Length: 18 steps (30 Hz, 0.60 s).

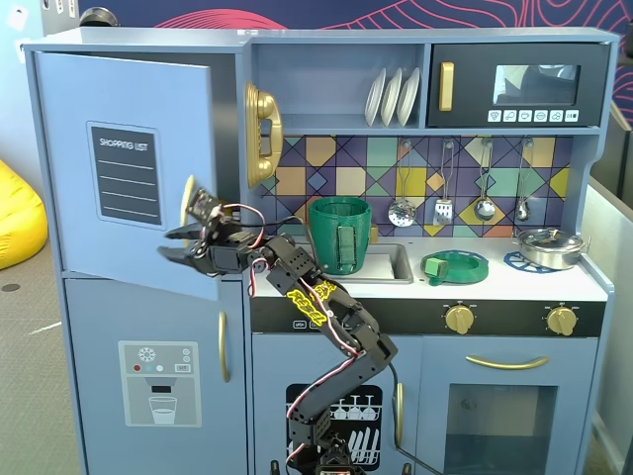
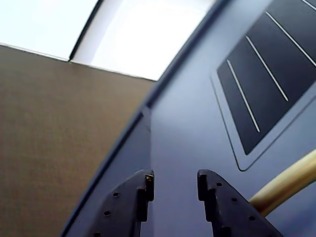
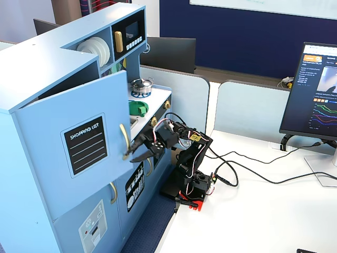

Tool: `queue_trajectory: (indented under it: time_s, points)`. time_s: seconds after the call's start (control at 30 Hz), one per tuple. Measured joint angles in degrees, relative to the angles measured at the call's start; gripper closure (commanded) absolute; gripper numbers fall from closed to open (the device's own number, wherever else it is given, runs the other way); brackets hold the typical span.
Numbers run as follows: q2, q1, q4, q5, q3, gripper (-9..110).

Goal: Close the left cabinet door

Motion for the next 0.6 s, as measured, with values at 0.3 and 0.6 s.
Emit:
queue_trajectory:
  time_s: [0.3, 0.6]
  points:
    - [-6.06, 13.97, -4.48, 12.57, -2.9, 101]
    - [-13.1, 20.48, -6.86, 18.37, -8.26, 101]
